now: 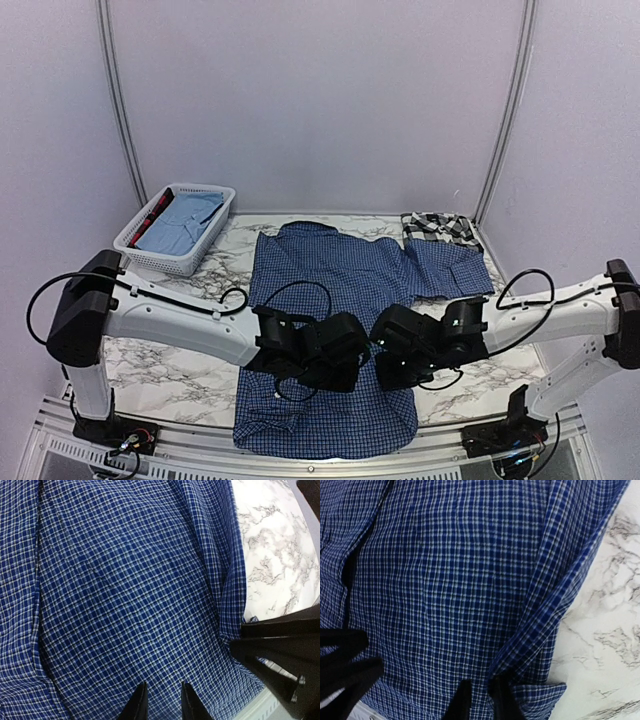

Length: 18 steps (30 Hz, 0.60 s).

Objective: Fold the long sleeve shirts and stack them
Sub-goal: Adjust the 1/3-folded tank top at the center of the board.

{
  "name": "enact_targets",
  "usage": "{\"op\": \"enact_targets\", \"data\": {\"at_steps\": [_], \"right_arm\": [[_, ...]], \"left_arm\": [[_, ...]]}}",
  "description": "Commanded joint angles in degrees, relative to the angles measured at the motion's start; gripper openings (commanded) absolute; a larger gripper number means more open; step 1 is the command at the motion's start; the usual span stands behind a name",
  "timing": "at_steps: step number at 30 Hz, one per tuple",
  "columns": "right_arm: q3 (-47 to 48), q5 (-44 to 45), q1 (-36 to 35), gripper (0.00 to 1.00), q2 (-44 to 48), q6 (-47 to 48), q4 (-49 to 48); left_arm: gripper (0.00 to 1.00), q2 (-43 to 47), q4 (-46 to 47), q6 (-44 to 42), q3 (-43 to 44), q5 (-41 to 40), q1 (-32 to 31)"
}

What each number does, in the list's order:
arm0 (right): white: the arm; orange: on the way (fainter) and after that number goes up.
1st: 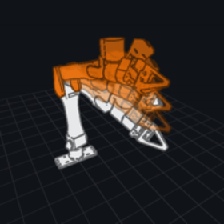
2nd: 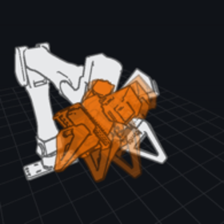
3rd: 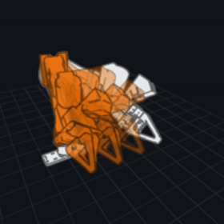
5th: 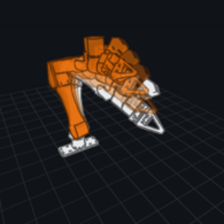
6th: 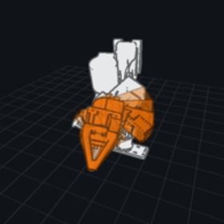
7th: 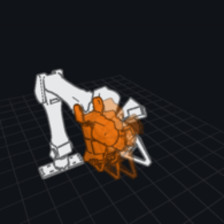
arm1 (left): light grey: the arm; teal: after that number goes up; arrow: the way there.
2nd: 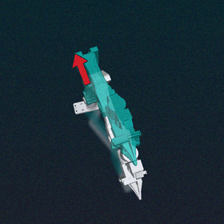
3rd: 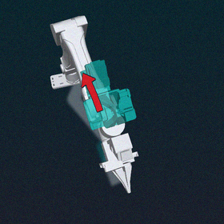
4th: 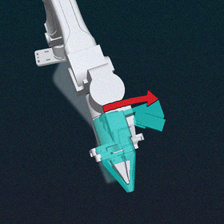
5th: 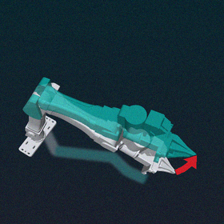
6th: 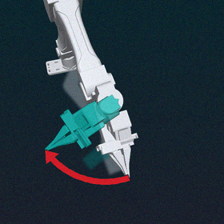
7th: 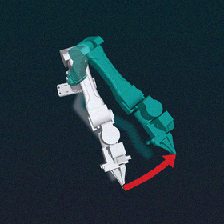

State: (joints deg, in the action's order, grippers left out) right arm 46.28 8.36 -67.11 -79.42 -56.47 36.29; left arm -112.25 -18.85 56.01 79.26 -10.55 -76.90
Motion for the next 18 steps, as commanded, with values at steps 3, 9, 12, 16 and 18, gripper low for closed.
{"op": "enact_targets", "data": {"at_steps": [3,9,12,16,18], "right_arm": [[-1.00,1.62,-0.33,0.33,5.87,-0.52,-2.39],[-7.98,3.54,5.43,0.67,21.08,7.47,-1.99],[-11.57,0.51,13.10,0.69,25.95,10.39,-1.91],[-11.54,-1.64,23.87,0.70,26.20,13.94,-3.58],[-10.22,-2.94,30.42,0.68,23.06,16.85,-5.96]], "left_arm": [[0.23,2.17,6.22,1.70,-2.52,1.31,1.05],[0.23,1.52,7.27,1.73,-2.53,1.92,1.28],[0.23,1.24,8.06,0.95,-1.98,3.25,1.35],[0.23,0.48,8.38,-0.68,-0.41,4.46,1.24],[0.23,0.28,8.39,-1.17,0.17,4.56,1.23]]}}
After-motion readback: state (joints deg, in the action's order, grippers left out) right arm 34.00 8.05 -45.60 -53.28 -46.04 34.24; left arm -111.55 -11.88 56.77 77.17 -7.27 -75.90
